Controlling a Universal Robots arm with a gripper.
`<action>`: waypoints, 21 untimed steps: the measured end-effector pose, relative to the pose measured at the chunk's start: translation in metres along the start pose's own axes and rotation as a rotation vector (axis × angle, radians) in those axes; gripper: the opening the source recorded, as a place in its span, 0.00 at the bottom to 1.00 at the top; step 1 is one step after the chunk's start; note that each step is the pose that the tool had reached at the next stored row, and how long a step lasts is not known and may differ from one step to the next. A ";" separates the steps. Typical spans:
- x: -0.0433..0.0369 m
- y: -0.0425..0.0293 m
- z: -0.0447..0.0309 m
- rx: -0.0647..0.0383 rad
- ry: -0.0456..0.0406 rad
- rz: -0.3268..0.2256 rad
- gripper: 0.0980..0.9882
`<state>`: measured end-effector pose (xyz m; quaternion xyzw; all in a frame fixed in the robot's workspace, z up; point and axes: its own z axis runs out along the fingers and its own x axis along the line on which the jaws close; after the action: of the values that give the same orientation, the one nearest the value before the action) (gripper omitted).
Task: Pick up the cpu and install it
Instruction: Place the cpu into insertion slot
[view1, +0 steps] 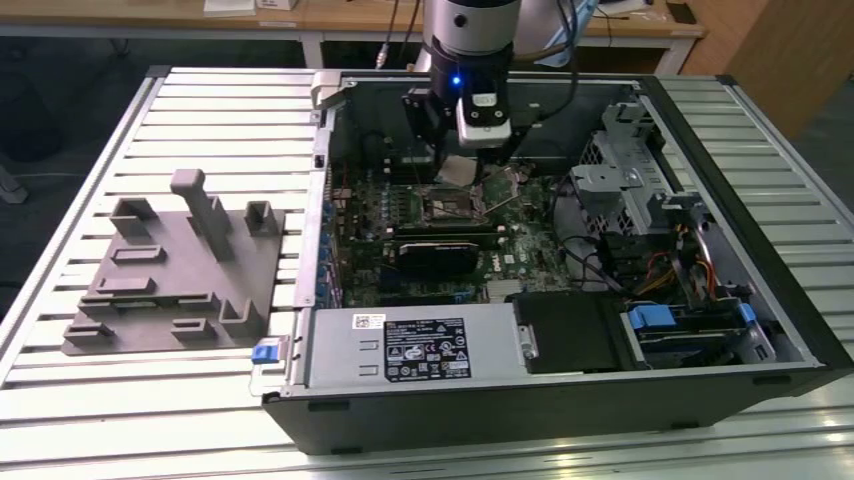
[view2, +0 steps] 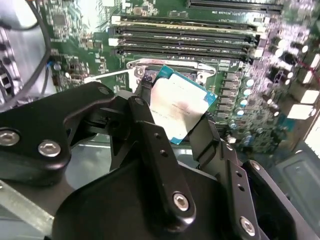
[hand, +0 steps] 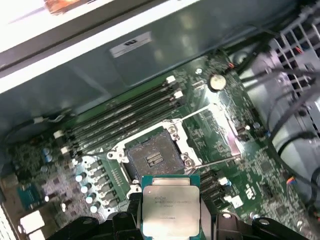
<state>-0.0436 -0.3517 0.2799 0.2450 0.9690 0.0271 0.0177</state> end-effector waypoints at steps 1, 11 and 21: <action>0.0000 0.0000 0.0001 0.000 -0.0011 0.018 0.50; 0.0000 0.0000 0.0005 0.004 -0.0122 0.199 0.50; 0.0000 -0.0001 0.0012 0.008 -0.0234 0.382 0.50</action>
<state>-0.0436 -0.3517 0.2787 0.4248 0.9047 0.0232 0.0226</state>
